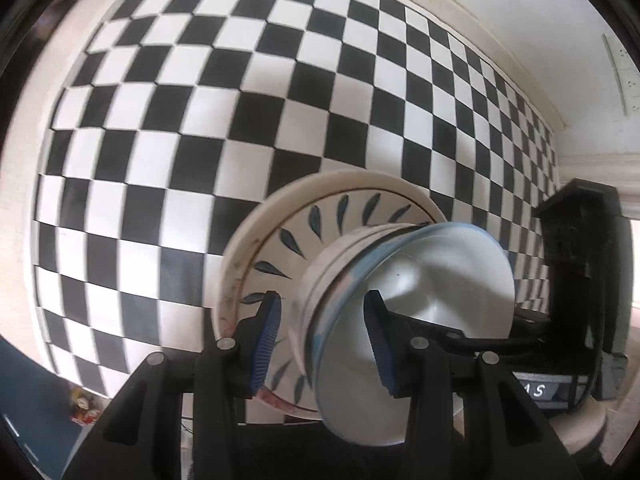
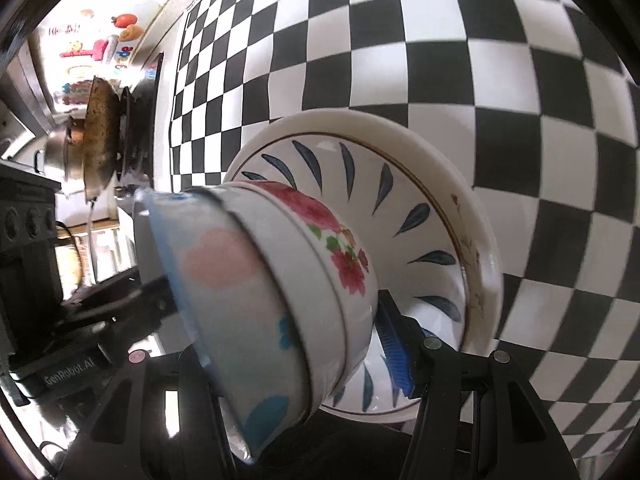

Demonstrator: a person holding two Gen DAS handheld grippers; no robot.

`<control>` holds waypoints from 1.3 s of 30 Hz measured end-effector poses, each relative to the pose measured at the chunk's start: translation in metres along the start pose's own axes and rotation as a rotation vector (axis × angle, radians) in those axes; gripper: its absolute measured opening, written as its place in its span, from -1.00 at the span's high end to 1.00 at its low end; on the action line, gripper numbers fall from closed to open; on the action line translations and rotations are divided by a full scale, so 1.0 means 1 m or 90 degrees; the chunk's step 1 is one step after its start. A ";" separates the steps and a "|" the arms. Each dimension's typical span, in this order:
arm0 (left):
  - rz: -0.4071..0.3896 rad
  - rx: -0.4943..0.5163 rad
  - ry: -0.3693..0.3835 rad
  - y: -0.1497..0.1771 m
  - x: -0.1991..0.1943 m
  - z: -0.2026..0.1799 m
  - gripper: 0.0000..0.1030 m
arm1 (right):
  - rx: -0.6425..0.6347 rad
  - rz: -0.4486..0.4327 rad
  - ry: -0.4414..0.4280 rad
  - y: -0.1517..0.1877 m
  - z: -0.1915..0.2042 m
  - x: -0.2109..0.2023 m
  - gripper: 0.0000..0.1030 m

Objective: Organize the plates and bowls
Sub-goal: 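Lower the bowl stack onto the plate stack and open both tools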

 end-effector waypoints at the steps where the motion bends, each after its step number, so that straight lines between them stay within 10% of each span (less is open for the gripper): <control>1: -0.006 0.002 -0.008 0.000 -0.003 0.000 0.23 | -0.005 -0.002 0.009 0.001 0.002 -0.002 -0.13; 10: -0.077 0.011 -0.080 0.004 -0.034 0.005 0.19 | -0.036 -0.060 0.082 0.008 0.010 -0.036 -0.15; 16: -0.132 0.044 -0.124 0.011 -0.058 -0.001 0.15 | -0.067 -0.143 0.184 0.023 0.021 -0.076 -0.57; 21: -0.184 0.066 -0.143 0.014 -0.076 -0.007 -0.73 | -0.080 -0.208 0.264 0.037 0.033 -0.108 -0.86; 39: -0.348 0.153 -0.156 0.051 -0.155 -0.036 -0.74 | -0.027 -0.401 0.334 0.103 0.078 -0.184 -0.91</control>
Point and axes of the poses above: each gripper's, at about its wrist camera, not at the fingertips, and x roughly the way its jaws point, z to its left, y to its underside, the point moved 6 cm from there along x, roughly the way its jaws point, and after that the axes turned 4 degrees about y, right-handed, at the moved point
